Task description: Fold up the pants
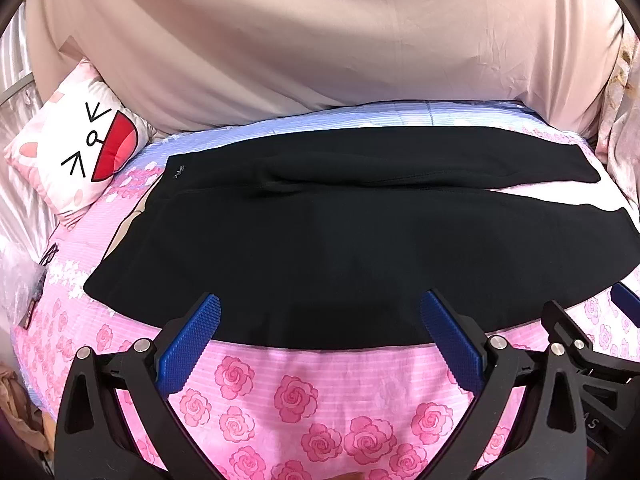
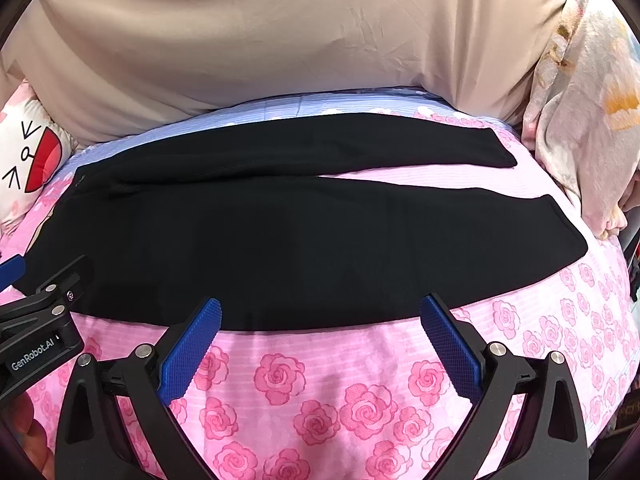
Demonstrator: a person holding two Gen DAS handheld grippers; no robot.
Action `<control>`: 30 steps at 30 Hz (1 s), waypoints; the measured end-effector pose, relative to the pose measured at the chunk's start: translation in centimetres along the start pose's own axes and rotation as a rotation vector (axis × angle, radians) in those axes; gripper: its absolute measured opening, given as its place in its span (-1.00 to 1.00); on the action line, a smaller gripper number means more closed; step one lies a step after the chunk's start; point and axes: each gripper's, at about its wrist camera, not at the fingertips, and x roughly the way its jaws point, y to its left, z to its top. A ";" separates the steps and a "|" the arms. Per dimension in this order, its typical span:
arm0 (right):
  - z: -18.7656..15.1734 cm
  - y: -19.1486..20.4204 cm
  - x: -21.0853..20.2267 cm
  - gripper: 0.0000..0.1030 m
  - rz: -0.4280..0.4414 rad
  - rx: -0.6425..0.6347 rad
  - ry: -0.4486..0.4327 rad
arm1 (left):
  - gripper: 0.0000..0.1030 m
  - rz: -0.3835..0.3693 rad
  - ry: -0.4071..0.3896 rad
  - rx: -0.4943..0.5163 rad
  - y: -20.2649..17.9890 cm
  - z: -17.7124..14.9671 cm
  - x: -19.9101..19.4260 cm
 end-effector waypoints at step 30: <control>7.0 -5.8 5.0 0.90 0.016 -0.014 -0.033 | 0.91 0.035 0.034 -0.014 -0.2 4.2 5.4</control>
